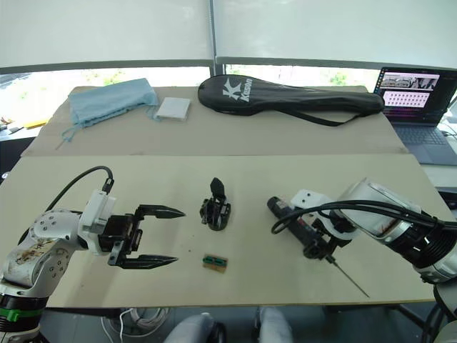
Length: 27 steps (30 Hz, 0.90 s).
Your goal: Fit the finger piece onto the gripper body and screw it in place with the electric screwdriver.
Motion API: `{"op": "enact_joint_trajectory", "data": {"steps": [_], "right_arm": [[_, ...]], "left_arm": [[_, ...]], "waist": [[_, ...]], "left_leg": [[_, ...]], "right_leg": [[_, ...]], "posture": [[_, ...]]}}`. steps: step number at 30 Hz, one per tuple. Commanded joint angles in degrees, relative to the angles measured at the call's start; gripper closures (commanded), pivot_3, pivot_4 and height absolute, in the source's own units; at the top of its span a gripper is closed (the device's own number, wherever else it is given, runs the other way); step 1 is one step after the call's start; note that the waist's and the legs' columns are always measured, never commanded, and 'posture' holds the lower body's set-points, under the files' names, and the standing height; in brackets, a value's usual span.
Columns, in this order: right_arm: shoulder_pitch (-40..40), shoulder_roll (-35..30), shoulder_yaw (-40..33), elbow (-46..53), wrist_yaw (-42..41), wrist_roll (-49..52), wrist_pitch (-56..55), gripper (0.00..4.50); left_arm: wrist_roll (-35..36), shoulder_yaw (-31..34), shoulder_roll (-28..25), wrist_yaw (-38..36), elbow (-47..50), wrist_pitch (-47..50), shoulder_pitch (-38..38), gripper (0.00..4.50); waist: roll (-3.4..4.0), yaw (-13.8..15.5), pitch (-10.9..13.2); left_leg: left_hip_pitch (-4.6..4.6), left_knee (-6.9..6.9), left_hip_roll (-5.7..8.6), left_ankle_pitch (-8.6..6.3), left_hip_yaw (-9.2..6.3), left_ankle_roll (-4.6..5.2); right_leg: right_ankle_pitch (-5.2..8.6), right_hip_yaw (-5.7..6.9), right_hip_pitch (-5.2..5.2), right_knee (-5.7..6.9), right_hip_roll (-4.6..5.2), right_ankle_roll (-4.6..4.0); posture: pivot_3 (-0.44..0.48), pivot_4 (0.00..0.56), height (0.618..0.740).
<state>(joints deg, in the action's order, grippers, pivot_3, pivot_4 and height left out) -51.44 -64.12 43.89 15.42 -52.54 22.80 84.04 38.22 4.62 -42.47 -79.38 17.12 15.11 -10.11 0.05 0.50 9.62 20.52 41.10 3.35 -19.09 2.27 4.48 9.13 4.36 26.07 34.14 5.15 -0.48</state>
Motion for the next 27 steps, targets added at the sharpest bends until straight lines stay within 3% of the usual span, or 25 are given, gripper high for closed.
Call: {"op": "enact_joint_trajectory", "data": {"steps": [1, 4, 12, 19, 24, 27], "right_arm": [[0.55, 0.17, 0.18, -1.66, -0.4, -1.15, -0.43, 1.55], [1.03, 0.19, 1.02, -1.98, -1.22, -1.65, -1.08, 2.56], [4.5, -2.78, -1.96, -0.06, -3.67, -1.89, -3.95, 2.59], [12.93, -5.49, -27.04, -0.89, -7.27, 6.8, -8.43, 2.59], [15.23, 0.49, -56.87, -4.79, -8.91, 19.47, -2.79, 2.59], [19.88, 4.4, -67.06, -1.52, -7.83, 23.0, -5.7, 2.59]], "left_arm": [[0.1, 0.71, -0.7, 0.15, 1.86, -0.73, 0.22, 0.0], [0.07, 0.71, -0.82, 0.02, 1.79, -0.74, 0.38, 0.0], [-0.09, 0.89, -1.68, -0.75, 0.62, -0.88, 0.13, 0.0], [-0.18, 1.8, -2.7, -1.84, -1.08, -1.58, 0.89, 0.0], [-1.59, 3.02, -3.83, -3.95, -6.28, -3.66, 2.39, 0.0], [-2.86, 3.07, -4.03, -5.74, -9.54, -6.06, 3.57, 0.0]], "waist": [[-0.06, 0.03, -0.03], [-0.17, 0.03, -0.11], [-0.5, 0.28, -0.3], [-0.41, 0.07, -0.25], [-0.21, -0.16, -0.15], [-0.23, 0.16, -0.18]], "left_leg": [[0.0, 0.0, 0.0, 0.0, 0.0, 0.0], [-0.01, -0.01, 0.0, 0.0, 0.0, 0.0], [-0.05, -0.01, -0.01, 0.0, -0.02, -0.01], [0.02, -0.01, 0.02, 0.01, -0.04, -0.01], [-0.02, -0.03, -0.05, 0.05, 0.0, -0.09], [-0.06, -0.17, -0.15, 0.06, -0.04, -0.11]], "right_leg": [[0.0, 0.0, -0.01, 0.0, 0.0, 0.0], [0.0, 0.01, -0.01, 0.0, 0.0, 0.0], [0.0, 0.05, -0.06, -0.02, 0.0, 0.0], [0.0, 0.11, -0.02, -0.01, 0.03, 0.0], [-0.03, 0.06, -0.01, 0.03, -0.03, -0.06], [-0.01, 0.09, -0.02, -0.01, -0.13, -0.12]], "posture": [[0.0, 0.15, 0.74], [0.0, 0.15, 0.74], [0.0, 0.15, 0.74], [0.0, 0.15, 0.74], [0.0, 0.15, 0.74], [0.0, 0.15, 0.74]]}}
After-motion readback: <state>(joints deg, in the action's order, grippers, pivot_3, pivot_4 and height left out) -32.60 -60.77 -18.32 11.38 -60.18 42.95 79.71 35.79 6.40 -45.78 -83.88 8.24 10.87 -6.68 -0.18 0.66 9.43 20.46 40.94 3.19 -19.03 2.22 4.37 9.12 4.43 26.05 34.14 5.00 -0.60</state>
